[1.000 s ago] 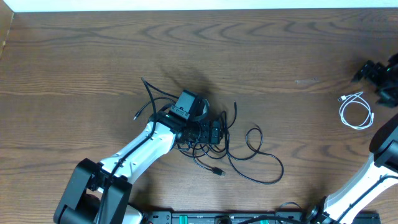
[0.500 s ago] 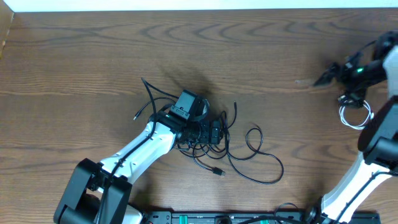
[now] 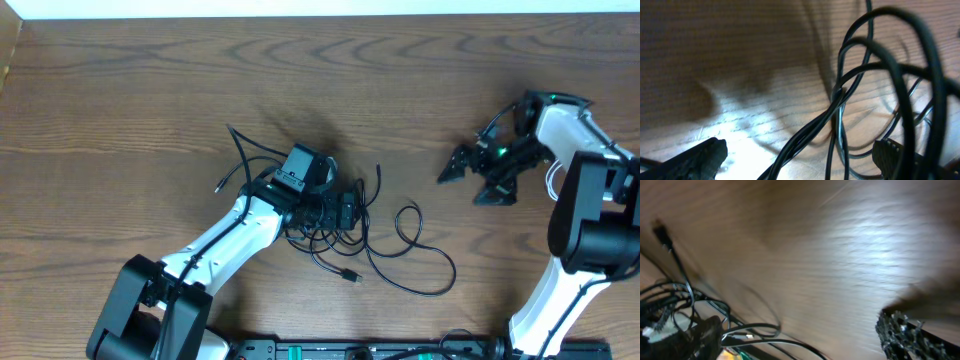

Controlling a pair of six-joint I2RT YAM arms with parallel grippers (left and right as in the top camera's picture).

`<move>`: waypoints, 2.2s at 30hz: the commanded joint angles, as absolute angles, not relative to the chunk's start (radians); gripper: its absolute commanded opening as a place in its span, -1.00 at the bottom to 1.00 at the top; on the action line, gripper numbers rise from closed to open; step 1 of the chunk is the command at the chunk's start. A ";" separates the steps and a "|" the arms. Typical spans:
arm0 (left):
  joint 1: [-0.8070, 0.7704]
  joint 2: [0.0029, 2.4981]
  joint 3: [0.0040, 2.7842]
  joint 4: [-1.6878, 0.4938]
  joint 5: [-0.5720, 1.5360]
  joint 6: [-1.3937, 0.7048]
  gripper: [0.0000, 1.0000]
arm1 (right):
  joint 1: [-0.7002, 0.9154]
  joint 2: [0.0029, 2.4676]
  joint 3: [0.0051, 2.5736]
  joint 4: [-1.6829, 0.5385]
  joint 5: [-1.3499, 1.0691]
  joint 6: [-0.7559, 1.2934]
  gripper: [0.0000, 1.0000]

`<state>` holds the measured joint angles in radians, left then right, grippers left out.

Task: Untangle cables
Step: 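Move the right gripper left and grasp black cables beside the left gripper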

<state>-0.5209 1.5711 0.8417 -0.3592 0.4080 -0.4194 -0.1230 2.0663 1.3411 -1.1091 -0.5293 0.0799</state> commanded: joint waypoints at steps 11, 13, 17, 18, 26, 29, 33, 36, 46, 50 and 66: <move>-0.512 1.343 1.021 -0.665 0.268 -0.446 0.96 | 0.012 2.141 0.881 -0.646 -0.625 0.226 0.95; -0.512 1.291 1.021 -0.647 0.267 -0.442 0.96 | 0.026 2.141 0.865 -0.608 -0.629 0.263 0.96; -0.512 1.214 1.021 -0.617 0.268 -0.443 0.93 | 0.067 2.141 0.847 -0.538 -0.647 0.278 0.96; -0.512 1.196 1.021 -0.599 0.269 -0.451 0.01 | 0.083 2.141 0.846 -0.532 -0.646 0.285 0.96; -0.558 1.272 1.010 -0.596 0.268 -0.378 -0.38 | 0.181 2.141 0.788 -0.379 -0.553 0.410 0.99; -0.576 1.344 1.010 -0.587 0.268 -0.333 -0.37 | 0.214 2.141 0.773 -0.347 -0.550 0.445 0.99; -0.579 1.422 1.010 -0.583 0.267 -0.332 -0.35 | 0.210 2.141 0.773 -0.348 -0.548 0.444 0.99; -0.579 1.475 1.010 -0.569 0.267 -0.307 -0.28 | 0.204 2.141 0.773 -0.347 -0.548 0.444 0.99; -0.577 1.504 1.023 -0.541 0.260 -0.306 -0.85 | 0.204 2.141 0.773 -0.344 -0.549 0.444 0.99; -0.573 1.397 1.057 -0.548 0.260 -0.307 -0.85 | 0.205 2.141 0.773 -0.332 -0.556 0.439 0.99; -0.572 0.748 1.072 -0.557 0.113 -0.262 -0.85 | 0.204 2.120 0.776 -0.326 -0.704 0.323 -0.76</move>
<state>-0.5770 0.8173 1.0454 -0.5304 0.1524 -0.3050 0.2047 2.0228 0.8413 -0.2993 -1.0489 0.3202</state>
